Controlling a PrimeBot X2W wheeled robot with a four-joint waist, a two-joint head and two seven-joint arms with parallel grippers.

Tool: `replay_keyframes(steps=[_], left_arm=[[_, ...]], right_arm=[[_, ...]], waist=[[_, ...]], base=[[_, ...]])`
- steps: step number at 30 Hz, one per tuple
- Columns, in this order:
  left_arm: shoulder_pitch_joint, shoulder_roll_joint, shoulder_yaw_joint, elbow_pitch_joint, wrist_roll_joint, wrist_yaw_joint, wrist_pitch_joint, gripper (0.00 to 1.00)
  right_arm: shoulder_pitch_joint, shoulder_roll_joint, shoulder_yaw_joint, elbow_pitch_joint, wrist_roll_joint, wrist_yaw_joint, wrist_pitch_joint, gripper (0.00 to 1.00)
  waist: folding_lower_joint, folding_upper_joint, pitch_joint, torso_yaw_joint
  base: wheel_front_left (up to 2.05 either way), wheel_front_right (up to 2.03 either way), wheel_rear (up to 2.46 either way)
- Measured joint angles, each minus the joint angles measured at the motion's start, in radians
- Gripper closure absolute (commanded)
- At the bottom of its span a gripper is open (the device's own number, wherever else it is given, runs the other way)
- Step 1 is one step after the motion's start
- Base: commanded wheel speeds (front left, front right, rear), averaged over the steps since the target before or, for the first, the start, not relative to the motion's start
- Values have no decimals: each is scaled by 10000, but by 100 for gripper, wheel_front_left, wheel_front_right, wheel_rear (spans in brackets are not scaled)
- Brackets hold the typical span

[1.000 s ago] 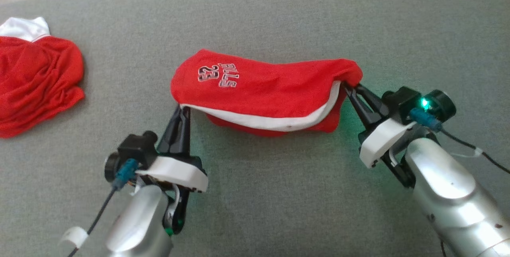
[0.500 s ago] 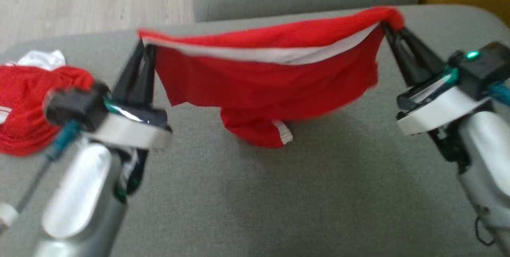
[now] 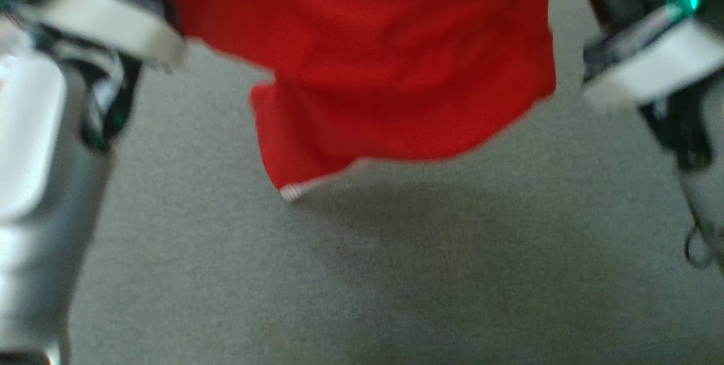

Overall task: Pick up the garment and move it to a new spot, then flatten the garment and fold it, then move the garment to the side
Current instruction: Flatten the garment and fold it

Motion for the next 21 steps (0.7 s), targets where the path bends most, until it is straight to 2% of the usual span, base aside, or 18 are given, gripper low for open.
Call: replay_keyframes(steps=[4,8,12,16,21], left_arm=[[-1652,31,67,1227,221,-151,-125,100],[-3148,21,290,1988,523,-151,-756,100],[-4113,-157,320,2462,552,-151,-1260,100],[-3835,-616,288,2817,336,-161,-1643,100],[-2350,-978,157,3095,27,-165,-2104,100]], right_arm=[[-1823,725,-50,1607,-19,0,-261,100],[-3544,1509,-606,2995,-725,0,-1035,100],[-4532,1942,-934,3906,-1419,0,-1733,100],[-4486,2157,-888,4763,-1645,0,-2105,100],[-3643,2178,-479,5530,-1714,0,-2527,100]], waist=[[3,0,734,-107],[3,0,1408,-215],[2,0,2028,-236],[3,-1,2574,-127],[2,-1,2889,122]], base=[[0,0,0],[0,0,0],[0,0,0],[0,0,0],[0,0,0]])
